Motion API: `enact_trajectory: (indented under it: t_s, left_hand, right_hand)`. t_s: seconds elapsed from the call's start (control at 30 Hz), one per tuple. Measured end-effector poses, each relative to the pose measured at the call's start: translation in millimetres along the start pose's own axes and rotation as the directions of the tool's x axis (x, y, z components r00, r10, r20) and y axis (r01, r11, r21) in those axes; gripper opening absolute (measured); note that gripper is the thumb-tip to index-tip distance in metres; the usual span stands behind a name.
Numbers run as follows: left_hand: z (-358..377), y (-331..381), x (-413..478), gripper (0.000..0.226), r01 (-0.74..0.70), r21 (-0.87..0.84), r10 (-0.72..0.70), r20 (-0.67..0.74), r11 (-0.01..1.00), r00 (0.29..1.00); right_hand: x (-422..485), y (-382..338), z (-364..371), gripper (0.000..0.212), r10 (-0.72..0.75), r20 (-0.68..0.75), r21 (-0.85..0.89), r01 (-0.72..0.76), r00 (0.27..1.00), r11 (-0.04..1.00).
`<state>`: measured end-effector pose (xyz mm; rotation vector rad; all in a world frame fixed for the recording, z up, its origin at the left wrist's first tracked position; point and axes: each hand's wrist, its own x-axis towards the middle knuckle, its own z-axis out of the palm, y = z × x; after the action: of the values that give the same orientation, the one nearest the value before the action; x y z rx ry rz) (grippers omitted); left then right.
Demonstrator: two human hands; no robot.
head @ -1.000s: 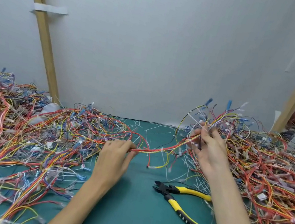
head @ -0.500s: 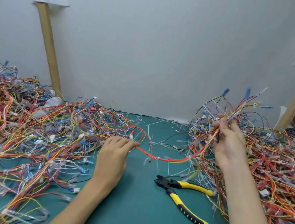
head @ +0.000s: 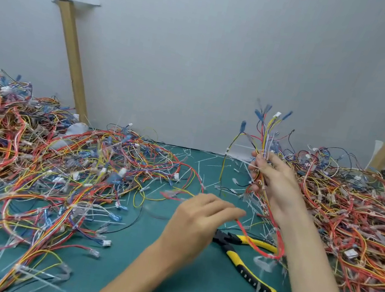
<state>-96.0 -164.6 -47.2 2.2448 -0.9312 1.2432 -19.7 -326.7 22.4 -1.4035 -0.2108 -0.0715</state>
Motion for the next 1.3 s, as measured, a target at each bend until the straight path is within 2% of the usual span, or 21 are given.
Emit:
enact_trajectory:
  t_s: [0.1,0.17,0.23,0.33,0.37,0.43,0.57,0.7,0.8,0.93,1.03,1.07,1.1,1.13,1.17,1.23,1.3]
  left_hand:
    - [3.2,11.9,-0.2,0.02,0.051,-0.024,-0.049,0.079,0.998,0.996]
    - [0.0,11.6,-1.5,0.031,0.149,-0.008,-0.146,0.166,0.989,0.975]
    - [-4.3,4.8,-3.0,0.041,0.309,0.064,-0.313,0.32,0.949,0.894]
    - [-5.0,-13.6,-10.9,0.045,0.484,0.234,-0.533,0.484,0.843,0.694]
    - [-4.6,-17.8,-13.7,0.046,0.507,0.263,-0.566,0.493,0.821,0.661]
    - [-2.7,-21.4,-17.5,0.045,0.519,0.284,-0.589,0.476,0.806,0.653]
    - [4.1,-20.8,-22.7,0.028,0.508,0.236,-0.555,0.46,0.829,0.693]
    - [7.3,-9.1,-21.0,0.009,0.482,-0.004,-0.404,0.538,0.876,0.739]
    - [12.8,5.7,-15.9,0.019,0.403,-0.185,-0.249,0.543,0.896,0.802]
    - [19.2,26.3,-7.1,0.041,0.3,-0.265,-0.121,0.533,0.916,0.838]
    - [27.0,31.5,-5.0,0.057,0.134,-0.143,-0.024,0.59,0.981,0.807]
    - [29.4,30.9,-5.4,0.062,0.104,-0.088,-0.025,0.63,0.991,0.776]
    - [29.7,28.4,-6.2,0.066,0.139,-0.081,-0.049,0.674,0.987,0.737]
    - [27.9,25.0,-6.3,0.069,0.257,-0.133,-0.086,0.718,0.957,0.691]
    - [24.4,20.3,-6.3,0.07,0.423,-0.23,-0.116,0.752,0.876,0.649]
    - [14.8,7.8,-5.2,0.067,0.693,-0.407,-0.153,0.789,0.594,0.595]
    - [6.8,-5.2,-4.1,0.059,0.8,-0.514,-0.252,0.767,0.308,0.59]
  right_hand:
    - [-1.8,0.5,4.4,0.01,0.002,-0.022,0.024,-0.001,1.0,1.0]
    - [-2.2,-0.9,4.1,0.011,0.006,-0.026,0.054,-0.004,1.0,0.999]
    - [-1.6,-3.3,2.5,0.011,0.011,-0.026,0.091,-0.009,1.0,0.996]
    - [-1.3,-6.9,-1.2,0.013,0.026,-0.018,0.132,-0.023,1.0,0.991]
    - [-1.6,-8.0,-2.6,0.014,0.027,-0.014,0.136,-0.025,1.0,0.99]
    - [-2.2,-10.4,-5.9,0.016,0.022,-0.004,0.135,-0.021,1.0,0.991]
    - [-3.8,-16.4,-12.4,0.022,0.001,0.022,0.131,-0.004,1.0,0.991]
    - [-4.9,-20.6,-16.5,0.024,0.0,0.058,0.142,-0.009,0.998,0.99]
    - [-4.6,-21.8,-19.0,0.027,0.006,0.105,0.147,-0.022,0.994,0.989]
    - [-3.3,-21.1,-23.1,0.029,-0.003,0.166,0.195,-0.03,0.986,0.98]
    - [-1.1,-21.5,-27.9,0.034,-0.05,0.218,0.244,-0.004,0.975,0.97]
    - [-0.7,-21.1,-29.2,0.036,-0.067,0.231,0.257,0.006,0.971,0.966]
    - [-0.4,-19.8,-30.3,0.04,-0.081,0.242,0.269,0.013,0.967,0.963]
    - [-0.2,-17.7,-30.5,0.044,-0.089,0.251,0.281,0.016,0.964,0.96]
    - [-0.4,-15.4,-30.5,0.047,-0.092,0.256,0.292,0.013,0.962,0.956]
    - [-1.0,-11.3,-28.7,0.052,-0.081,0.254,0.311,-0.002,0.964,0.951]
    - [-2.2,-6.7,-25.3,0.051,-0.065,0.251,0.319,-0.019,0.966,0.948]
